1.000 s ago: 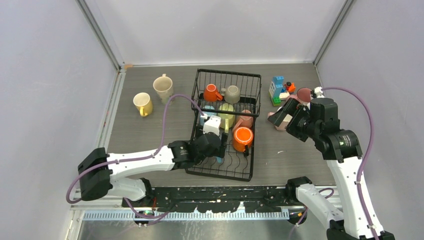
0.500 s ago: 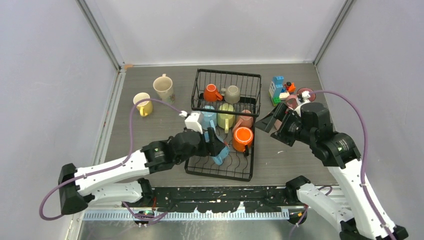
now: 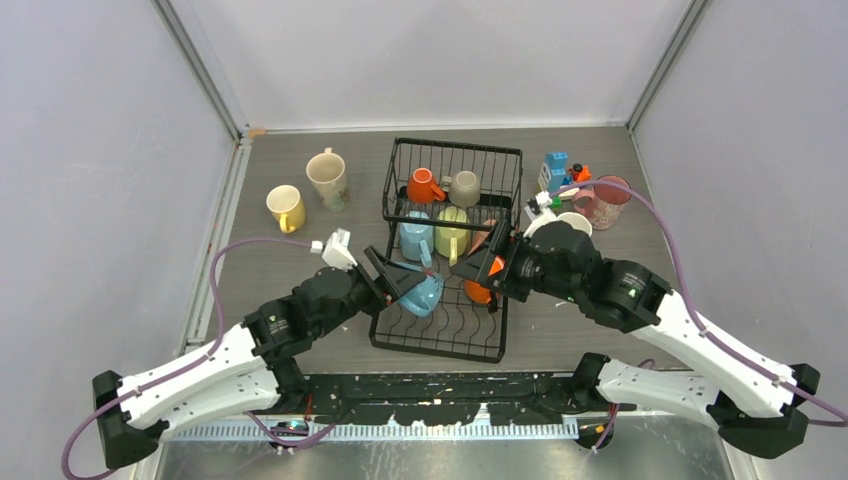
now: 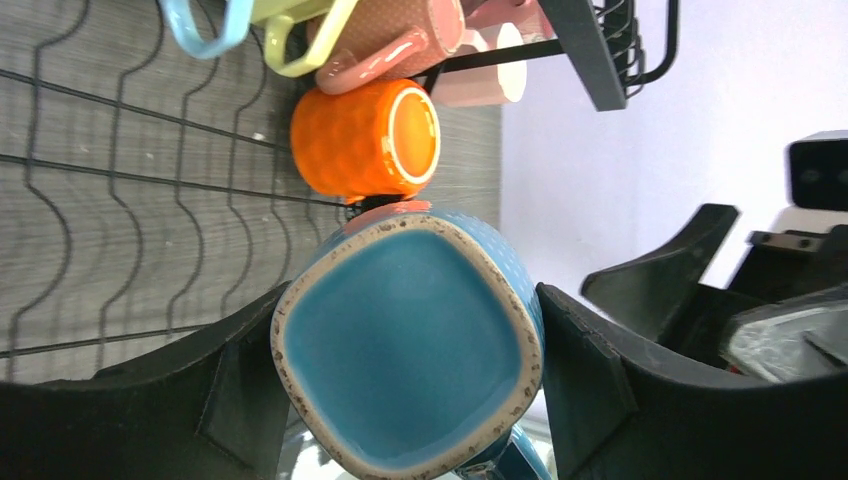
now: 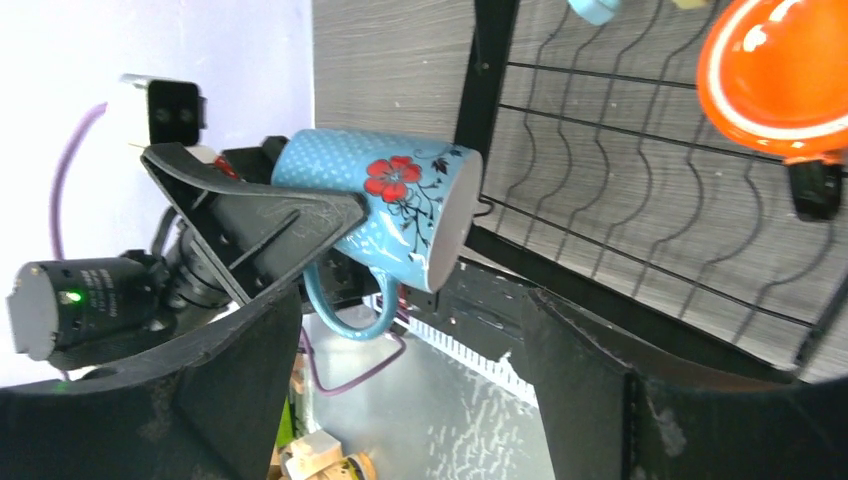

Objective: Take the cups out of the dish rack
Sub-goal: Unload the cup from the dish rack.

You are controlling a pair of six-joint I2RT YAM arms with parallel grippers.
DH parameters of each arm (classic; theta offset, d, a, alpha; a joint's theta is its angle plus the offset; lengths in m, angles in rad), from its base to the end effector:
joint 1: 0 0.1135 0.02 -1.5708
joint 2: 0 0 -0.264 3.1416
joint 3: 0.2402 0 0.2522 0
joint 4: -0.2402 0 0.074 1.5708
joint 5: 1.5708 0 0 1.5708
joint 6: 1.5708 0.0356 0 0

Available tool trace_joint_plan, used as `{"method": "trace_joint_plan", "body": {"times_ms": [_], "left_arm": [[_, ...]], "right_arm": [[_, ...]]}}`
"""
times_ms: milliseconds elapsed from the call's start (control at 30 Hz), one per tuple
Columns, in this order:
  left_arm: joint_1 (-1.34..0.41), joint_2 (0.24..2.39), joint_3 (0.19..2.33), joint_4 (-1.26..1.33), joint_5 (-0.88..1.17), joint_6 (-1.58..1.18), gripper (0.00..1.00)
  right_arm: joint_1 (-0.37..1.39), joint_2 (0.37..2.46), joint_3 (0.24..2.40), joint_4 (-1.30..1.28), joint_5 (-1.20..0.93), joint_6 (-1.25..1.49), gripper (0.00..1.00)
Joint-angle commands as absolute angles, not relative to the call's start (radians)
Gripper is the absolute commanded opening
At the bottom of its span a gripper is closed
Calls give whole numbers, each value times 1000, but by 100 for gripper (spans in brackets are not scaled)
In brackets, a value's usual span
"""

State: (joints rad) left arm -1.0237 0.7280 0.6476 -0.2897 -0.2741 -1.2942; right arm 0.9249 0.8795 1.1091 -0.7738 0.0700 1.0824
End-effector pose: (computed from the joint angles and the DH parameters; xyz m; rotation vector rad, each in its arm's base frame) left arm 0.0981 -0.1426 0.2901 -0.4889 2.0939 -1.2249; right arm 0.1045 0.1345 0.3744 0.2285 2.3125 1.0609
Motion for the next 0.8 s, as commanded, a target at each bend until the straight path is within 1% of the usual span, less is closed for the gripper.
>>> {"method": "trace_joint_plan", "body": {"times_ms": [0, 267, 567, 767], "left_arm": [[-1016, 681, 608, -49, -245, -1459, 0], [-1017, 649, 533, 137, -226, -1534, 0], [-1016, 660, 509, 301, -197, -1554, 0], [-1018, 696, 504, 393, -155, -1573, 0]], "right_arm": [[964, 893, 1085, -590, 129, 1168, 82], [983, 912, 1079, -555, 112, 1174, 70], [1005, 915, 1057, -510, 98, 1187, 63], [1011, 924, 1040, -404, 55, 1207, 61]]}}
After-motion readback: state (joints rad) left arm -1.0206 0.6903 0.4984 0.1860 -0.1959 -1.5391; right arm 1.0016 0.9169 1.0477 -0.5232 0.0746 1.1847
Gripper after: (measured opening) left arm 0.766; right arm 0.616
